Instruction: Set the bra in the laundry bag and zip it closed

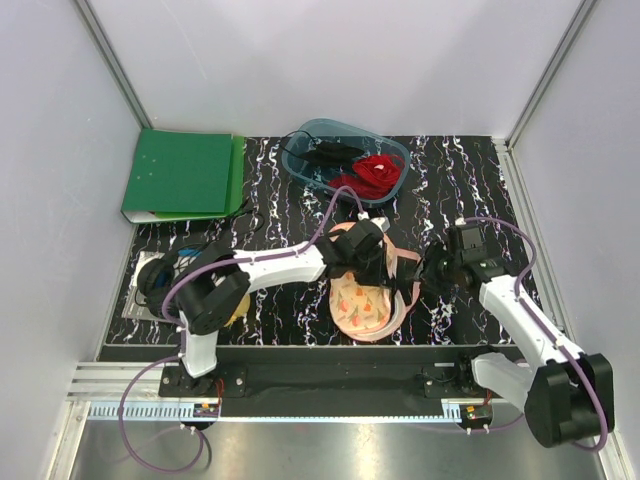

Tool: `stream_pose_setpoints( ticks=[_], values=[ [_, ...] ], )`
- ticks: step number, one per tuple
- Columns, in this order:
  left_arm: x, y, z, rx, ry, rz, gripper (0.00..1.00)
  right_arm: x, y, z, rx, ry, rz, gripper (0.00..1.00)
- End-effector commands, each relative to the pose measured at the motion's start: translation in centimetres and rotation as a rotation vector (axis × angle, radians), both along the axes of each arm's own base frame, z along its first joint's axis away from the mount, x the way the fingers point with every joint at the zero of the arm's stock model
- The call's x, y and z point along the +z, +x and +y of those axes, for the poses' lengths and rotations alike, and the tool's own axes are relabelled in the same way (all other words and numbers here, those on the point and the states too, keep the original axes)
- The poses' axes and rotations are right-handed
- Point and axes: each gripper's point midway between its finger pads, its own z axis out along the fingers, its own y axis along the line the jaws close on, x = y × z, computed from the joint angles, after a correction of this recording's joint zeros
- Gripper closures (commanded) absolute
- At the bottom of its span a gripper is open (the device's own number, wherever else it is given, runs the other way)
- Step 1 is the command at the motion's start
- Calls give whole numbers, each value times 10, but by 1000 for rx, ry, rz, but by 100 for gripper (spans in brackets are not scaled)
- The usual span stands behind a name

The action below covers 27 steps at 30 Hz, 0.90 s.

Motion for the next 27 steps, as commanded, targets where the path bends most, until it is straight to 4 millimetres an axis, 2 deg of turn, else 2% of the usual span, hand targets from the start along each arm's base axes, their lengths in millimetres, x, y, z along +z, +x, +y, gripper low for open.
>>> stream_pose_setpoints(
  ticks=[1, 3, 4, 5, 6, 7, 8, 10, 11, 12, 13, 14, 15, 16, 17, 19, 20, 23, 27],
  values=[
    [28, 23, -35, 28, -123, -63, 93, -1, -23, 2, -17, 20, 75, 48],
    [26, 28, -33, 46, -109, -85, 82, 1, -27, 7, -60, 64, 86, 44],
    [29, 29, -32, 44, -108, -98, 77, -6, -32, 7, -79, 77, 99, 43],
    [32, 32, -30, 44, -108, -110, 59, 0, -33, 11, -84, 121, 66, 41],
    [35, 30, -28, 17, -102, -123, 50, 4, -30, 14, -93, 155, 31, 40],
    [51, 30, -24, 6, -119, -155, 44, -2, -35, 16, -117, 187, 45, 40],
    [57, 27, -17, -2, -113, -173, 30, 4, -37, 20, -104, 221, 17, 39],
    [70, 21, -3, -36, -103, -224, 20, 6, -40, 22, -87, 236, 10, 31],
    [98, 18, 8, -40, -138, -266, 14, 8, -45, 27, -65, 263, 16, 27],
    [87, 12, 24, -50, -100, -260, 11, 9, -47, 30, -55, 281, 19, 20],
    [91, 9, 34, -50, -108, -266, 9, 9, -51, 33, -43, 300, 30, 12],
    [108, 14, 50, -25, -139, -289, 9, 14, -55, 38, -17, 334, 32, 1],
    [90, 8, 67, -25, -123, -255, 9, 15, -56, 40, -19, 354, 35, 0],
    [87, 12, 79, -1, -126, -252, 9, 14, -58, 41, -11, 362, 35, 0],
    [80, 26, 99, 50, -132, -235, 9, 17, -60, 42, -4, 370, 25, 1],
    [64, 32, 121, 93, -185, -195, 11, 11, -61, 42, -16, 375, 37, 0],
    [60, 51, 139, 154, -196, -181, 12, 9, -63, 44, -7, 386, 57, 0],
    [48, 69, 151, 175, -221, -151, 12, -6, -68, 47, -11, 388, 137, 0],
    [37, 90, 150, 188, -211, -130, 10, -25, -68, 36, -111, 335, 171, 0]
  ],
)
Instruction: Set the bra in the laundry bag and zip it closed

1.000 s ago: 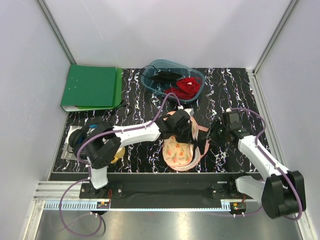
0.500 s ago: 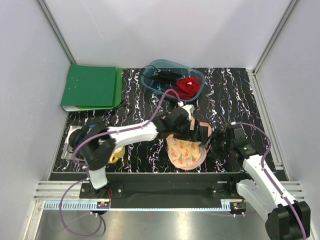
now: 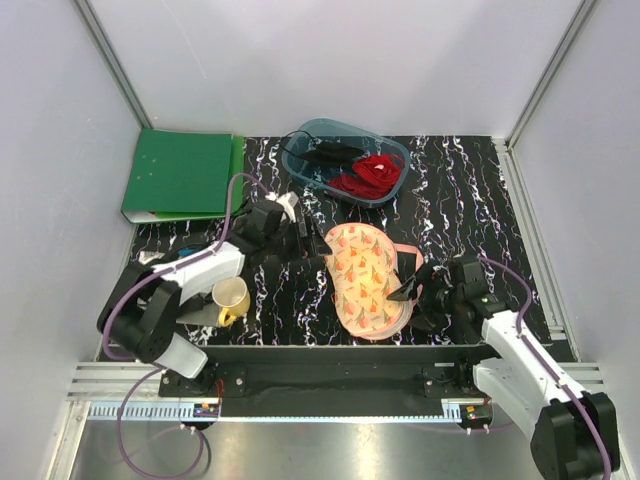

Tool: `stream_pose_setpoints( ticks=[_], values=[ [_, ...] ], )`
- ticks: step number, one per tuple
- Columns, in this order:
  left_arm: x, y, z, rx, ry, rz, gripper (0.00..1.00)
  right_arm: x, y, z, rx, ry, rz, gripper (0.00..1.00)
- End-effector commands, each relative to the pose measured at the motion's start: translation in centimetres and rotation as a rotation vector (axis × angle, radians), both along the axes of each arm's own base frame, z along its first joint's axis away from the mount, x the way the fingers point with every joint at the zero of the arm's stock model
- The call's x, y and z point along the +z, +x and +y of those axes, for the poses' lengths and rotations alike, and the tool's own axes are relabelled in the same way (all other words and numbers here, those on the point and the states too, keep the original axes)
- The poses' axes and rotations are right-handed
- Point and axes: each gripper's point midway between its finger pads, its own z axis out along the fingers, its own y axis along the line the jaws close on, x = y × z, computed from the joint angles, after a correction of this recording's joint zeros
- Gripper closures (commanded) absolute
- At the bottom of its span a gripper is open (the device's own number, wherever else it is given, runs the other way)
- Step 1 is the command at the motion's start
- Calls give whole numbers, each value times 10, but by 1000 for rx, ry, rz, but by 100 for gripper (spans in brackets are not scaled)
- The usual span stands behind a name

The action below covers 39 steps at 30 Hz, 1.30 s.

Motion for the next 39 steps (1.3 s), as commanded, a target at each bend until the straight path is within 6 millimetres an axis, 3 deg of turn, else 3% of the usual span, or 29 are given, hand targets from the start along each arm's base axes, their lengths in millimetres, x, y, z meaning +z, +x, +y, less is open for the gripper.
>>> stream_pose_setpoints(
  ticks=[1, 4, 10, 11, 14, 17, 18, 20, 23, 24, 27, 29, 31, 32, 33, 34, 35, 36, 37, 38, 39],
  values=[
    [7, 16, -21, -76, -83, -20, 9, -14, 1, -5, -74, -18, 38, 0],
    [2, 31, -23, -65, -104, 8, 9, -20, 7, -6, -97, -34, 58, 0],
    [-29, 45, -26, -41, -80, 60, 14, -27, 19, -7, -135, -39, 54, 0],
    [-42, 48, -26, -35, -66, 88, 16, -27, 22, -9, -148, -47, 49, 0],
    [-48, 55, -29, -34, -62, 91, 27, -28, 27, -11, -174, -56, 37, 0],
    [-55, 62, -27, -20, -35, 78, 50, -27, 33, -12, -209, -51, 20, 0],
    [-54, 62, -26, -16, -34, 76, 61, -28, 33, -12, -215, -46, 21, 0],
    [-55, 60, -25, -18, -38, 74, 67, -29, 36, -11, -229, -33, 18, 0],
    [-58, 53, -22, -16, -38, 75, 84, -30, 43, -13, -252, -39, 2, 0],
    [-63, 45, -17, -10, -34, 88, 90, -31, 46, -15, -265, -51, -2, 0],
    [-53, 36, -14, 16, -76, 62, 94, -25, 63, -14, -283, -43, -38, 0],
    [-62, 21, -8, 38, -90, 90, 97, -15, 77, -13, -273, -59, -74, 0],
    [-52, 12, -10, 48, -118, 72, 100, -20, 85, -14, -251, -98, -64, 0],
    [-61, -2, -5, 56, -109, 97, 100, -11, 96, -11, -243, -97, -88, 0],
    [-63, -14, -9, 45, -113, 105, 100, -17, 101, -13, -237, -119, -71, 0],
    [-52, -19, -13, 68, -153, 95, 99, -16, 107, -14, -207, -146, -88, 0],
    [-63, -36, -10, 76, -149, 125, 98, -4, 123, -15, -200, -153, -124, 0],
    [-64, -55, -20, 48, -157, 133, 98, -11, 131, -19, -190, -191, -108, 0],
    [-61, -59, -25, 81, -180, 136, 98, -15, 135, -32, -171, -244, -101, 0],
    [-58, -68, -29, 82, -194, 139, 98, 0, 155, -35, -161, -263, -142, 0],
    [-67, -90, -34, 58, -187, 166, 99, -8, 162, -42, -146, -312, -118, 0]
  ],
)
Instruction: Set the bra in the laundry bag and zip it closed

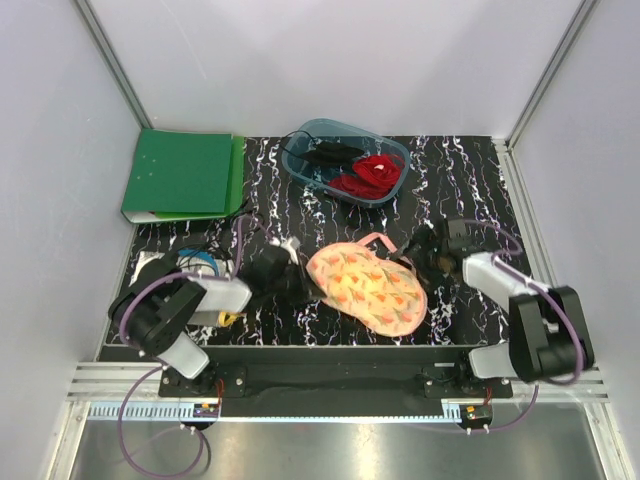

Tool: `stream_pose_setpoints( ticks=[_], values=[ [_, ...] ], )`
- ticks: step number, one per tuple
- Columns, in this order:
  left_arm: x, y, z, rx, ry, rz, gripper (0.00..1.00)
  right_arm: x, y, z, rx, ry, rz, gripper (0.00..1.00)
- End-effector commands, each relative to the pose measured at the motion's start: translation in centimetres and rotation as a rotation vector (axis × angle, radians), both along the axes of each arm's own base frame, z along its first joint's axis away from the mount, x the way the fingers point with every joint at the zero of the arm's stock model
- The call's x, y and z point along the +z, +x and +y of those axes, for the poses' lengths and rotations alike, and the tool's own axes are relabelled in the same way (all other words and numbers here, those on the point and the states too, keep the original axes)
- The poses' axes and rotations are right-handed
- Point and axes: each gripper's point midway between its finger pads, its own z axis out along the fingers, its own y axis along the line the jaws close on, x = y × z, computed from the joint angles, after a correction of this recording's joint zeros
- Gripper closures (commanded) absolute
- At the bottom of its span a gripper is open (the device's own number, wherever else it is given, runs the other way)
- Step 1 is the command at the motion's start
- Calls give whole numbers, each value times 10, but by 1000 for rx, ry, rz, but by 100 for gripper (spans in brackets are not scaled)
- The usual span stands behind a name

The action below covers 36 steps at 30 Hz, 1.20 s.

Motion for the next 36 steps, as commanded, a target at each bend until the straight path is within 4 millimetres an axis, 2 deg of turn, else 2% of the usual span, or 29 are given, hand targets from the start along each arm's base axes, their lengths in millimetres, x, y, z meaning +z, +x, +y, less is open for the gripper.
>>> stream_pose_setpoints(
  ticks=[1, 2, 3, 4, 5, 7, 9, 11, 12, 13, 14, 15, 16, 17, 18, 19, 20, 21, 23, 25, 26, 27, 29, 30, 31, 32, 33, 35, 36],
  values=[
    [22, -29, -32, 49, -139, -29, 99, 14, 52, -36, 106, -217, -64, 0],
    [21, -35, -34, 52, -143, -21, 97, 34, 73, -38, 121, -245, -95, 0],
    [18, -44, -36, 46, -141, -11, 96, 27, 76, -44, 138, -284, -45, 0],
    [19, -44, -37, 57, -150, -8, 95, 26, 66, -48, 203, -318, 13, 0],
    [19, -45, -37, 53, -151, -7, 91, 44, 80, -48, 220, -334, -15, 0],
    [22, -47, -38, 41, -156, -15, 70, 51, 76, -62, 233, -410, 15, 0],
    [34, -48, -39, 25, -168, -50, 51, 74, 75, -73, 203, -469, -31, 0],
    [34, -51, -33, 1, -122, -80, 43, 81, 61, -70, 202, -441, -41, 0],
    [38, -51, -29, -5, -110, -101, 38, 96, 52, -55, 237, -360, -92, 0],
    [42, -54, -22, -25, -76, -131, 30, 99, 45, -47, 261, -314, -108, 1],
    [50, -53, -22, -35, -69, -159, 25, 93, 30, -39, 276, -257, -85, 0],
    [54, -52, -19, -46, -55, -176, 21, 104, 16, -25, 307, -171, -114, 1],
    [50, -57, -12, -85, -2, -183, 18, 105, 6, -18, 284, -118, -102, 0],
    [68, -52, -15, -93, -13, -224, 11, 95, -11, -13, 290, -89, -71, 0],
    [73, -49, -14, -103, 2, -238, 7, 108, -22, -7, 296, -73, -123, 0],
    [72, -52, -10, -146, 35, -242, 3, 107, -37, 4, 334, -77, -119, 0],
    [72, -50, -8, -160, 46, -239, 2, 105, -49, 7, 325, -79, -103, 0],
    [81, -36, -4, -137, 45, -247, 2, 111, -58, 12, 339, -88, -126, 0],
    [85, -30, 0, -148, 22, -256, 8, 108, -89, 42, 430, -55, -84, 0],
    [90, -15, 9, -117, 6, -279, 12, 105, -105, 63, 449, -42, -66, 0],
    [92, -8, 14, -101, 8, -283, 15, 100, -126, 78, 518, -46, -53, 0],
    [99, -3, 12, -108, 0, -298, 17, 100, -127, 87, 515, -43, -81, 0],
    [99, -4, 12, -136, 11, -295, 20, 83, -152, 108, 553, -5, -47, 7],
    [101, -5, 11, -146, 3, -300, 22, 84, -151, 123, 559, 36, -85, 12],
    [100, -6, 11, -145, -5, -304, 22, 68, -161, 128, 563, 44, -52, 27],
    [98, -6, 12, -139, -6, -305, 22, 52, -172, 138, 604, 33, -15, 38],
    [95, -3, 12, -129, 1, -302, 18, 49, -173, 152, 621, 60, -33, 45],
    [92, 1, 10, -135, 5, -307, 16, 25, -177, 158, 628, 15, 1, 50],
    [92, 2, 7, -150, -4, -307, 14, 17, -171, 155, 600, -23, -15, 52]
  ],
)
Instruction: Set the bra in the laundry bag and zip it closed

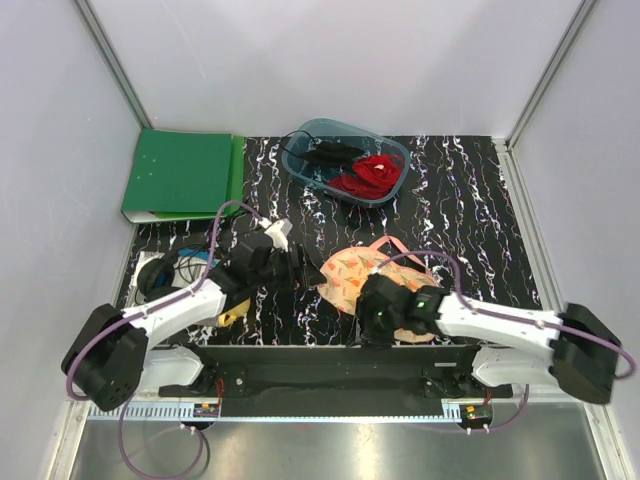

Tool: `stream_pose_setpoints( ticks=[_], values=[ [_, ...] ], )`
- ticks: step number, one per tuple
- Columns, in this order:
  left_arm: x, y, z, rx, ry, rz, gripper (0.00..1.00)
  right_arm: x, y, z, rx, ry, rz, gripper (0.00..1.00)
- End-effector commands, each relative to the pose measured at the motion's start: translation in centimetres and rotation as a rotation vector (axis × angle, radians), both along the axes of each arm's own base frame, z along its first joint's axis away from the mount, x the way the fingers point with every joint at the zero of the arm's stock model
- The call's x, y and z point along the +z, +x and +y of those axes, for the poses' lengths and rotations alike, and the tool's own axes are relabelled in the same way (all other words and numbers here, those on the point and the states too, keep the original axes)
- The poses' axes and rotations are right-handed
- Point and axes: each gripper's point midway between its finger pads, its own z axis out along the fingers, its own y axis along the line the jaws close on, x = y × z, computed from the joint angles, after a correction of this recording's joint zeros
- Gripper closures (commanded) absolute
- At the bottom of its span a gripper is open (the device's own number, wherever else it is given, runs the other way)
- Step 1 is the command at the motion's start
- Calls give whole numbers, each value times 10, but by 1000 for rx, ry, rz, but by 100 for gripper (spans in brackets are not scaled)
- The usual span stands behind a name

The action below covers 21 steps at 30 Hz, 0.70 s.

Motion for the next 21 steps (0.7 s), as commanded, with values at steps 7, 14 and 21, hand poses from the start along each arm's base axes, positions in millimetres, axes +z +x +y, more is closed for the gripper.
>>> stream_pose_setpoints(
  ticks=[7, 14, 21],
  values=[
    [-24, 44, -26, -74, 29, 29, 1, -48, 38, -15, -326, -35, -119, 58],
    [-43, 56, -47, -138, -123, 136, 28, -56, 57, -58, -466, 3, -101, 58],
    [-58, 45, -30, -84, -53, 164, 74, -51, 108, -75, -399, -105, -187, 54]
  ],
)
